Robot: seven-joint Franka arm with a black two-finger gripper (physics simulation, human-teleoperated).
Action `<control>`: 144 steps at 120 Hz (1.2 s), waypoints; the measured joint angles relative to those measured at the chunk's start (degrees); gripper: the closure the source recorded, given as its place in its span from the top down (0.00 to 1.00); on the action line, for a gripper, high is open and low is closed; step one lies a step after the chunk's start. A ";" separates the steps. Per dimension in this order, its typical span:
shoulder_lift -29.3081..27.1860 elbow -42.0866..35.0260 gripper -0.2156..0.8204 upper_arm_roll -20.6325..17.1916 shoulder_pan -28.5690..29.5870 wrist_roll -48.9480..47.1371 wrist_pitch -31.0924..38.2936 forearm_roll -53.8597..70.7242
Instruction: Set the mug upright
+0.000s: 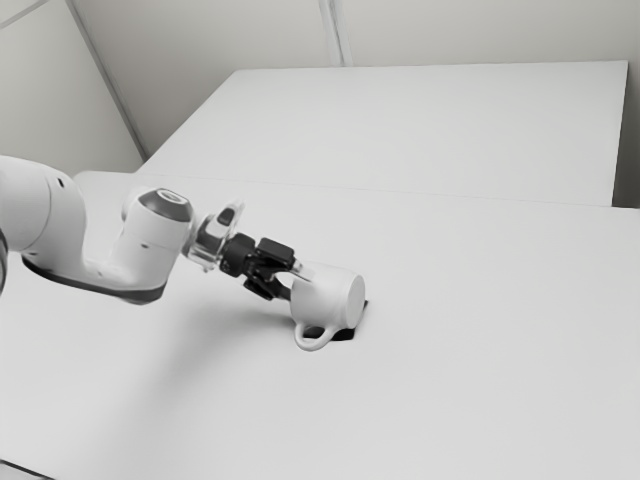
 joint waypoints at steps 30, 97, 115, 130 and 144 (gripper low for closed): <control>0.70 0.15 0.73 -0.15 -0.38 4.23 -1.16 -3.56; 0.23 0.42 0.17 -0.59 -0.32 9.55 -2.10 -4.66; 0.22 0.79 0.09 -1.02 -0.38 10.68 -2.00 -4.54; -0.17 0.96 0.06 -1.54 -0.32 11.54 -1.76 -4.43; -2.01 0.85 0.05 -2.28 -0.36 12.01 -1.12 -3.77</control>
